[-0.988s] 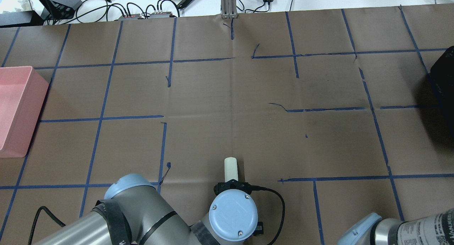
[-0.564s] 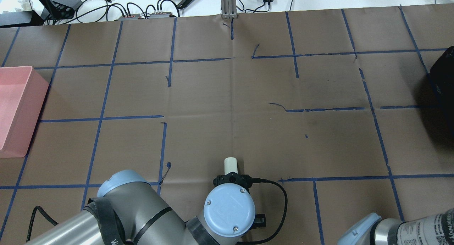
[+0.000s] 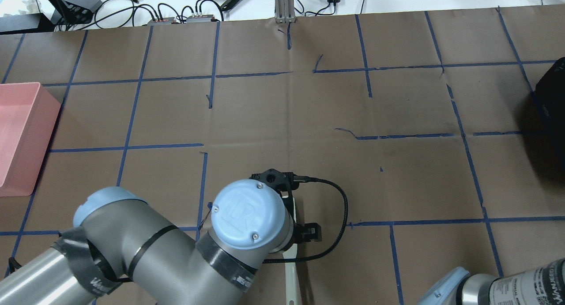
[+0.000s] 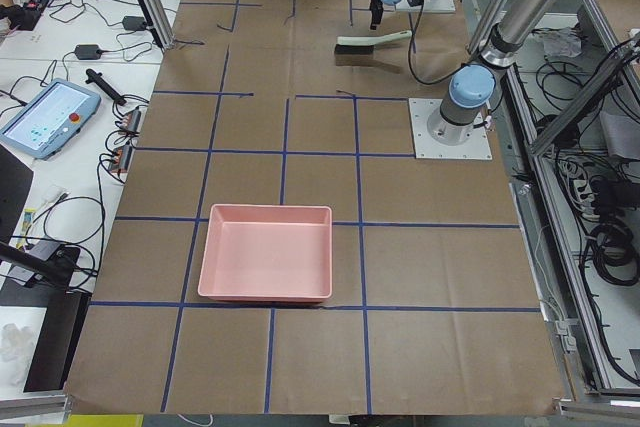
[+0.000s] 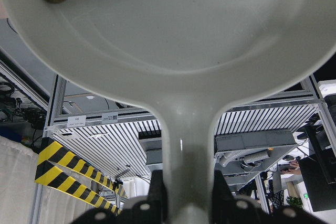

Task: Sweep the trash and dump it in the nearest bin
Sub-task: 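Set the brush down with the left gripper while the right keeps the dustpan tipped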

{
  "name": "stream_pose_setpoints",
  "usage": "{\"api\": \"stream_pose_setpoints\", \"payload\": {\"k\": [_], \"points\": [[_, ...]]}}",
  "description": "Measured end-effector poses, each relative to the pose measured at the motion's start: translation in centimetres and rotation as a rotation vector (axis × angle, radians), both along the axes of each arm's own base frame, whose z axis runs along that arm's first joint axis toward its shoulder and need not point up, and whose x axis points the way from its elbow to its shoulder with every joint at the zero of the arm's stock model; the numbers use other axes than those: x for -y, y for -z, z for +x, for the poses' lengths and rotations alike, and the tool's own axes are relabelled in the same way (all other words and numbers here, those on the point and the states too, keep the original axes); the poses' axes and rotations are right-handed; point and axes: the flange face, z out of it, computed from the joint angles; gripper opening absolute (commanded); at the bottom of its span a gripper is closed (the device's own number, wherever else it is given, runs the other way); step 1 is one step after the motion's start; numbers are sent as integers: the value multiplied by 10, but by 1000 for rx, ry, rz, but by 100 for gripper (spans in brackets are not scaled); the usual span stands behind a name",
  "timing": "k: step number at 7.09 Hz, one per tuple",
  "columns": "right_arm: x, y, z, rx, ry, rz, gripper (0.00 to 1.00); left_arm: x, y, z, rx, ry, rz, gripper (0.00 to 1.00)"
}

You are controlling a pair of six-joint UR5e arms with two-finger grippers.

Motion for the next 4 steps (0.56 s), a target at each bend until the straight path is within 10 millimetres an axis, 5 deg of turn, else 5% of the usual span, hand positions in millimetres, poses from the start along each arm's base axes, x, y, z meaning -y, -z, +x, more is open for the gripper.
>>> {"api": "stream_pose_setpoints", "payload": {"k": [4], "points": [[8, -3, 7, -36, -17, 5, 2, 71, -58, 85, 54, 167, 38, 99]]}}
